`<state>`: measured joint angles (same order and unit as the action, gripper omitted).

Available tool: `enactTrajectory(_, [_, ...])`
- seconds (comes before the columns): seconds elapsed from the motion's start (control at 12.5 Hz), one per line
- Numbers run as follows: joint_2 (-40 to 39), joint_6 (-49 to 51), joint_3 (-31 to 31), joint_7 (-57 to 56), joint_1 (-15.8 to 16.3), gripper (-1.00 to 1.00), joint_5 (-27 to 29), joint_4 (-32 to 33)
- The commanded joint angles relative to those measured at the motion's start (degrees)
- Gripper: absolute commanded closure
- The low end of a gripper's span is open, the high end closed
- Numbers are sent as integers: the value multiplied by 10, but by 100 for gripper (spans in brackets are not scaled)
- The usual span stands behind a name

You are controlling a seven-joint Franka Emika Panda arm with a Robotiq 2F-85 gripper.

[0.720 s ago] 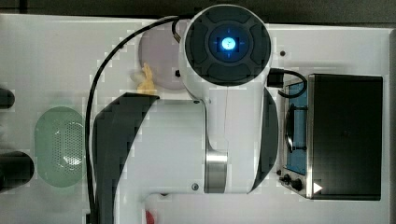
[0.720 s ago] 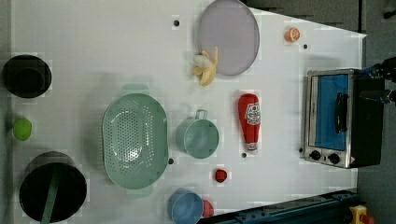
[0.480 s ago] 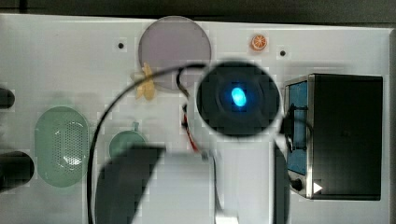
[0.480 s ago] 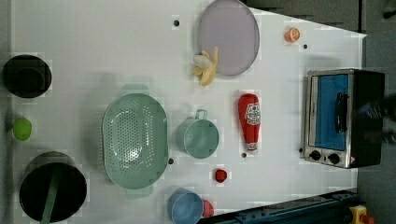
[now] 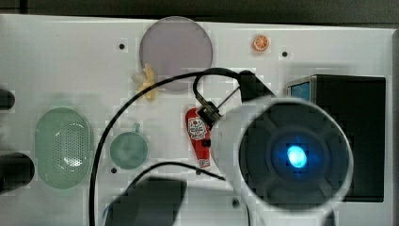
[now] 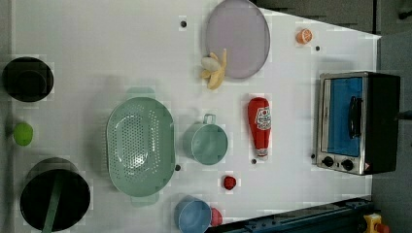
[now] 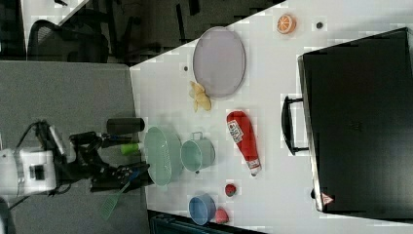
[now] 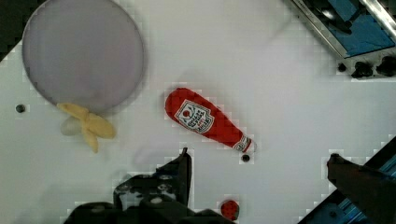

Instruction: Pick Ketchup from the table and place it in strainer.

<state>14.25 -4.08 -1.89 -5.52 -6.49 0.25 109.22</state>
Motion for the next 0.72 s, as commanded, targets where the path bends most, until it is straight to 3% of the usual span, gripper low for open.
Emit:
enactTrajectory(0.08, [-68,3,-12,-63,2,-100,3,48])
enactTrajectory(0.32, [-109,-27,-19,-148,7,-100,3,76])
enactTrajectory(0.72, [-170,-171,-24,-367,16,-100,2,133])
